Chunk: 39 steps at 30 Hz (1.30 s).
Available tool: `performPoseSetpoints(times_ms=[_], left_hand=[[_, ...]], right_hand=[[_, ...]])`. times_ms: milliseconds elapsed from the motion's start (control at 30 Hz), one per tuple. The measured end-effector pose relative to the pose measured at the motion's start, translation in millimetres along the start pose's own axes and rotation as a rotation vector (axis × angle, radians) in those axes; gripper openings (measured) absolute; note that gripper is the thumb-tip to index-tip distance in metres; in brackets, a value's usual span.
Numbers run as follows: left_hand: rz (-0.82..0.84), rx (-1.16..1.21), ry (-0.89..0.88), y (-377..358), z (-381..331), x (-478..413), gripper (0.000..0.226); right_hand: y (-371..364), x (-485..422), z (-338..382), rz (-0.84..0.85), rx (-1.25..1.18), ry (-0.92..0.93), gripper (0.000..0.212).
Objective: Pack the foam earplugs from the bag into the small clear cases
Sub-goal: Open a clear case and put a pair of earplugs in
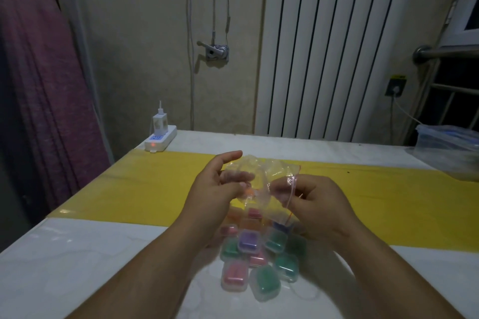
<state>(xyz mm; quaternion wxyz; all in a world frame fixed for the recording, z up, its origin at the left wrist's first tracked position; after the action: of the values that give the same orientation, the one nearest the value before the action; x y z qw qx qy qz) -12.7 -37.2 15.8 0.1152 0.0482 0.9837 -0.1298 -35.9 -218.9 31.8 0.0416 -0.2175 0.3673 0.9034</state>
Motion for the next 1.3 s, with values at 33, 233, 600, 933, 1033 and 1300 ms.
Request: performPoseSetpoints(times_ms=[33, 233, 600, 933, 1033, 1300], left_hand=[[0.012, 0.032, 0.012, 1, -1, 0, 0.062], [0.077, 0.037, -0.027, -1, 1, 2, 0.081], [0.059, 0.026, -0.039, -3, 1, 4, 0.072], [0.049, 0.111, 0.027, -5, -3, 5, 0.072], [0.050, 0.105, 0.028, -5, -5, 6, 0.068], [0.023, 0.036, 0.020, -8, -4, 7, 0.063]], right_hand=[[-2, 0, 0, 0.005, 0.013, 0.014, 0.035], [-3, -1, -3, -0.031, 0.110, 0.037, 0.033], [-1, 0, -2, -0.077, 0.107, 0.089, 0.043], [4, -1, -4, 0.061, 0.242, -0.147, 0.032], [6, -1, 0, -0.013, 0.300, -0.152, 0.016], [4, 3, 7, 0.030, 0.315, 0.016, 0.036]])
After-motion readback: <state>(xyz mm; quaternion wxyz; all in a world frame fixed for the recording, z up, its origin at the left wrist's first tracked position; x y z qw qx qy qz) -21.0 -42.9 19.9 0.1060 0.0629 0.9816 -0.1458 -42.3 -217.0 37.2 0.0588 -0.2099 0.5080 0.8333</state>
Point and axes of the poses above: each hand's wrist, its own x-axis away from the middle knuckle, its own y-axis out of the back of the hand, z = x × y, the point moved 1 cm from there along -x, towards the middle knuckle, and after that the axes turned 12 degrees about x, right-handed, at the moved point
